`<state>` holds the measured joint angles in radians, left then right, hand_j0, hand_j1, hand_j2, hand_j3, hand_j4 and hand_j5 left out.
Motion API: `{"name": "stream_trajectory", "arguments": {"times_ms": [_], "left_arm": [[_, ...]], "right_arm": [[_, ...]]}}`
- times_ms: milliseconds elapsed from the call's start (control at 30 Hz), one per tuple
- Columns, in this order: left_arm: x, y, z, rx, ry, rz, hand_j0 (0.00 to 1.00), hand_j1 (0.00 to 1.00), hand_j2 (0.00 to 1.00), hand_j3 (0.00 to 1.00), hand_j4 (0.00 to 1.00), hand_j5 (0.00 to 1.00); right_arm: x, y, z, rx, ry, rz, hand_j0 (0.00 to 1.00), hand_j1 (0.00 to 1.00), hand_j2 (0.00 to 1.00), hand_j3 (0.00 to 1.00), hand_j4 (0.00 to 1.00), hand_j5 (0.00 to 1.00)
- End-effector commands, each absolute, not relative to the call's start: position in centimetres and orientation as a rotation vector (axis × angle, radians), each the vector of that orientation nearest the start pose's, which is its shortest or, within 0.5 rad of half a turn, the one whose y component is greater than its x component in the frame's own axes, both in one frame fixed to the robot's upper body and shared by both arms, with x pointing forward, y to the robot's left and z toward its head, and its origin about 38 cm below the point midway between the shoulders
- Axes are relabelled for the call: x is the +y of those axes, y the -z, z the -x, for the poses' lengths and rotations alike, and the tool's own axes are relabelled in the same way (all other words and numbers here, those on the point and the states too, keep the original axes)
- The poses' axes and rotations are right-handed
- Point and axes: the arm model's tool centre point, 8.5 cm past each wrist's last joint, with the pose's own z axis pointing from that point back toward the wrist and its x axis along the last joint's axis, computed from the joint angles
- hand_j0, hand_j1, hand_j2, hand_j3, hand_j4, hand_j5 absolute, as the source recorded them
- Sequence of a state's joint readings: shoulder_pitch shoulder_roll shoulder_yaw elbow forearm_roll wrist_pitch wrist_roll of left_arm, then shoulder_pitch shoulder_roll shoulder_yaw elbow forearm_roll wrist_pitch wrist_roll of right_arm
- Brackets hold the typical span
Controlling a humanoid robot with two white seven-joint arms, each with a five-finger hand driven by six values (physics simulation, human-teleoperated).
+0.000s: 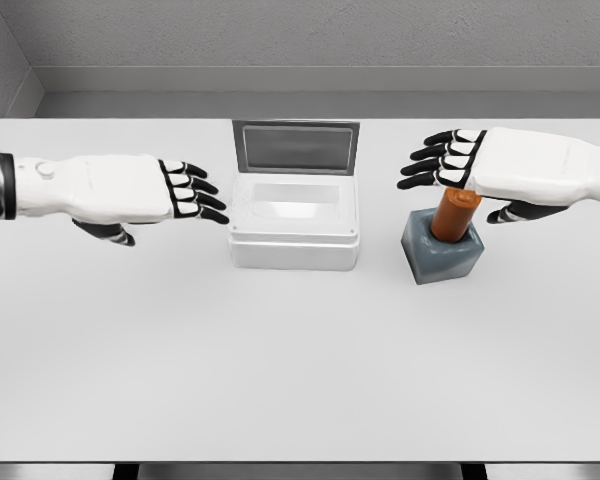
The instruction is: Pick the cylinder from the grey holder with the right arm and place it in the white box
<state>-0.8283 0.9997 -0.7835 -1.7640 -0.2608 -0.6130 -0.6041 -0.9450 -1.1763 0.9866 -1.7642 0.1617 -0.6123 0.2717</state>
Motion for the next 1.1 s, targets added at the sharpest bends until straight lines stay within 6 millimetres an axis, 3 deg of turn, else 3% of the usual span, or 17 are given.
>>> {"name": "stream_trajectory", "arguments": {"times_ms": [0,167,300,400,533,667,867,1067], "left_arm": [[26.9,-29.4,-38.6,1.725,-2.938,0.461,1.0,1.0,1.0,1.0,1.0,1.0],[27.6,-29.8,-38.5,1.716,-2.951,0.479,1.0,1.0,1.0,1.0,1.0,1.0],[27.7,-30.7,-38.6,1.736,-2.927,0.516,1.0,1.0,1.0,1.0,1.0,1.0],[27.8,-30.7,-38.7,1.739,-2.926,0.521,1.0,1.0,1.0,1.0,1.0,1.0],[27.3,-30.5,-38.6,1.743,-2.919,0.502,1.0,1.0,1.0,1.0,1.0,1.0],[27.6,-31.1,-38.7,1.746,-2.909,0.532,1.0,1.0,1.0,1.0,1.0,1.0],[27.7,-31.6,-38.7,1.754,-2.895,0.548,1.0,1.0,1.0,1.0,1.0,1.0],[27.7,-31.6,-38.7,1.753,-2.897,0.548,1.0,1.0,1.0,1.0,1.0,1.0]], "right_arm": [[-29.7,-31.1,-37.6,2.065,2.778,-0.484,1.0,1.0,1.0,1.0,1.0,1.0],[-30.7,-31.9,-37.7,2.039,2.795,-0.548,1.0,1.0,1.0,1.0,1.0,1.0],[-31.7,-32.1,-38.7,1.521,3.084,-0.618,1.0,1.0,1.0,1.0,1.0,1.0],[-29.0,-33.9,-39.5,1.567,2.973,-0.632,1.0,1.0,1.0,1.0,1.0,1.0],[-26.5,-34.1,-40.1,1.559,2.906,-0.619,0.99,0.99,0.99,0.99,0.99,0.99],[-25.7,-31.8,-40.5,1.426,2.941,-0.62,0.99,0.99,0.99,0.99,0.99,0.99],[-27.0,-29.6,-41.3,1.275,3.019,-0.666,0.98,0.98,0.98,0.98,0.98,0.98],[-26.8,-29.0,-41.2,1.262,3.029,-0.642,0.98,0.98,0.98,0.98,0.98,0.98]]}}
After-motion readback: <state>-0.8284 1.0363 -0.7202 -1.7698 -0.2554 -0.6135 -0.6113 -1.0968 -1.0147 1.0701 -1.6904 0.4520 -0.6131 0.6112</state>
